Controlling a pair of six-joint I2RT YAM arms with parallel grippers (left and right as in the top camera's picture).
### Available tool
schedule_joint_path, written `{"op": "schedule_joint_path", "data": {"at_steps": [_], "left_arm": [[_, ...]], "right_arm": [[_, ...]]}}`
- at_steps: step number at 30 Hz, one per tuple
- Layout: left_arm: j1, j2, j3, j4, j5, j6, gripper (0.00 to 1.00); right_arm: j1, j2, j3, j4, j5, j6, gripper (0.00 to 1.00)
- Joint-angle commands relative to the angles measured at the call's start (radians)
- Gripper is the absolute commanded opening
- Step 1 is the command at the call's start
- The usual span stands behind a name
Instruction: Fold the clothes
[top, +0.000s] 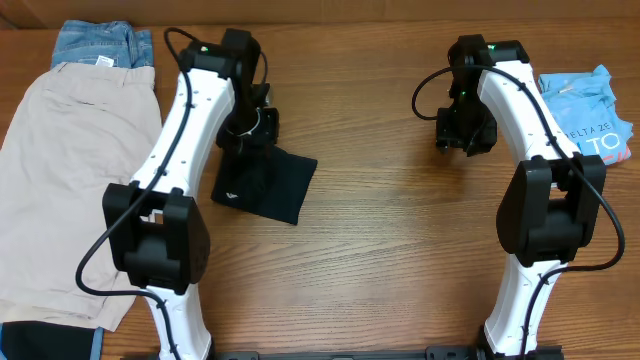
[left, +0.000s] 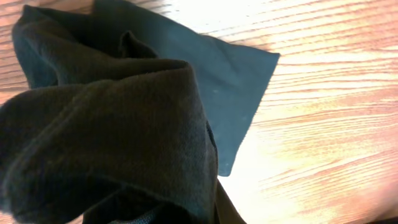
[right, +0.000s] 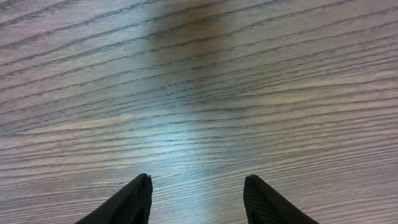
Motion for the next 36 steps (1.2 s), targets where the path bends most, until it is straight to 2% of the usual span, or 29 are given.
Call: {"op": "schedule_joint_path", "data": {"at_steps": [1, 9, 10, 12, 15, 19, 23, 27, 31, 33, 36], "left_arm": [[-0.016, 0.002, 0.017, 0.003, 0.005, -0.011, 0.07], [-0.037, 0.002, 0.017, 0.004, 0.016, -0.026, 0.15], [-0.042, 0.002, 0.017, 0.004, 0.032, -0.025, 0.17], [-0.056, 0.002, 0.017, 0.004, 0.071, -0.025, 0.31], [-0.087, 0.002, 0.017, 0.002, 0.119, 0.000, 0.45], [-0.111, 0.002, 0.017, -0.007, 0.108, 0.038, 0.45], [-0.095, 0.002, 0.017, -0.011, 0.091, 0.043, 0.38], [-0.053, 0.002, 0.017, -0.026, 0.001, 0.033, 0.35], [-0.010, 0.002, 0.017, -0.071, -0.222, -0.052, 0.32], [0.032, 0.002, 0.011, -0.068, -0.357, -0.125, 0.36], [0.074, 0.002, -0.013, -0.013, -0.314, -0.140, 0.40]], "right_arm": [[-0.001, -0.041, 0.013, -0.001, -0.006, -0.004, 0.51], [-0.001, -0.041, 0.013, 0.000, -0.008, -0.004, 0.51], [-0.001, -0.041, 0.013, 0.000, -0.008, -0.004, 0.51], [-0.001, -0.041, 0.013, 0.000, -0.008, -0.004, 0.51], [-0.001, -0.041, 0.013, 0.000, -0.008, -0.004, 0.51], [-0.001, -0.041, 0.013, -0.002, -0.008, -0.004, 0.51], [-0.001, -0.041, 0.013, 0.000, -0.009, -0.004, 0.52], [-0.001, -0.041, 0.013, 0.003, -0.071, -0.060, 0.52], [0.004, -0.041, 0.013, 0.023, -0.270, -0.154, 0.52], [0.031, -0.041, 0.013, 0.047, -0.539, -0.240, 0.53], [0.087, -0.041, 0.013, 0.088, -0.655, -0.257, 0.53]]}}
